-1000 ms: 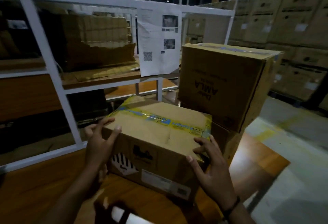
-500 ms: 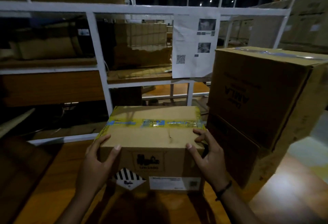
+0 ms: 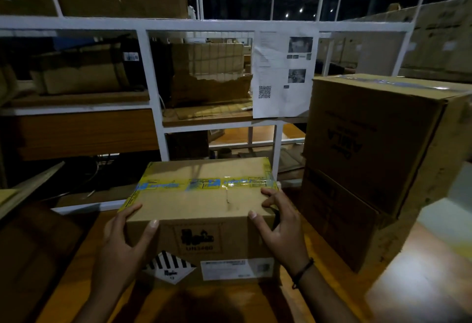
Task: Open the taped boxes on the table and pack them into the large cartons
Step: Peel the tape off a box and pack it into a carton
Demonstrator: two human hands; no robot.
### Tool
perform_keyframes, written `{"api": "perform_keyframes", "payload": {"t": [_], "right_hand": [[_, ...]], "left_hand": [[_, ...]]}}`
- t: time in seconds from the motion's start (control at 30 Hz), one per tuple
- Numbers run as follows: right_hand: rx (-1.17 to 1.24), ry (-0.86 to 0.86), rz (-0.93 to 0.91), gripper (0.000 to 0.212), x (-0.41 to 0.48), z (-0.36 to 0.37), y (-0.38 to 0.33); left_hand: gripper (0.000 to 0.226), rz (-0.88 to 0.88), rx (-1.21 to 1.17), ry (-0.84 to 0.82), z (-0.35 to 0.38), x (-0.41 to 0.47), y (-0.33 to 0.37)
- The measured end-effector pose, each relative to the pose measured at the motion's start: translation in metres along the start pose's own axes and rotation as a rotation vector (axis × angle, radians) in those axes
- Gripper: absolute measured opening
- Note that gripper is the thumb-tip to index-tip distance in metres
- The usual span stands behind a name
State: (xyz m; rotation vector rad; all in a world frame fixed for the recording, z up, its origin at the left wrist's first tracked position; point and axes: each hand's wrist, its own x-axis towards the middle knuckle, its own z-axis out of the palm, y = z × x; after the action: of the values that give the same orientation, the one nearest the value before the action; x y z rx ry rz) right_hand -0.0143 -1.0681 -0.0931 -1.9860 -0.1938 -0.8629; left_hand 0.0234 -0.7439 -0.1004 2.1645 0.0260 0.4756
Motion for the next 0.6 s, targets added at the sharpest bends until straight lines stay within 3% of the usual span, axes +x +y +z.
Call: {"api": "perform_keyframes", "payload": {"t": [0.07,0.23,0.47,0.6], "right_hand": [[0.001,0.012,0.002,0.048,0.0,0.004,0.0],[-0.025,0.062,-0.019,0.031,-0.01,0.011,0.006],[-0.212,0.086,0.025,0.087,-0.066,0.029,0.025],[-0.283,0.074,0.093,0.102,-0.076,0.035,0.028]], "left_hand": [[0.055,0.007,0.014,-0.001,-0.001,0.002,-0.007],[0.063,0.024,-0.022,-0.036,-0.001,0.006,-0.015],[0.1,0.021,-0.095,-0.036,0.012,-0.022,-0.03],[0.099,0.035,-0.112,-0.052,0.012,-0.03,-0.038]]}}
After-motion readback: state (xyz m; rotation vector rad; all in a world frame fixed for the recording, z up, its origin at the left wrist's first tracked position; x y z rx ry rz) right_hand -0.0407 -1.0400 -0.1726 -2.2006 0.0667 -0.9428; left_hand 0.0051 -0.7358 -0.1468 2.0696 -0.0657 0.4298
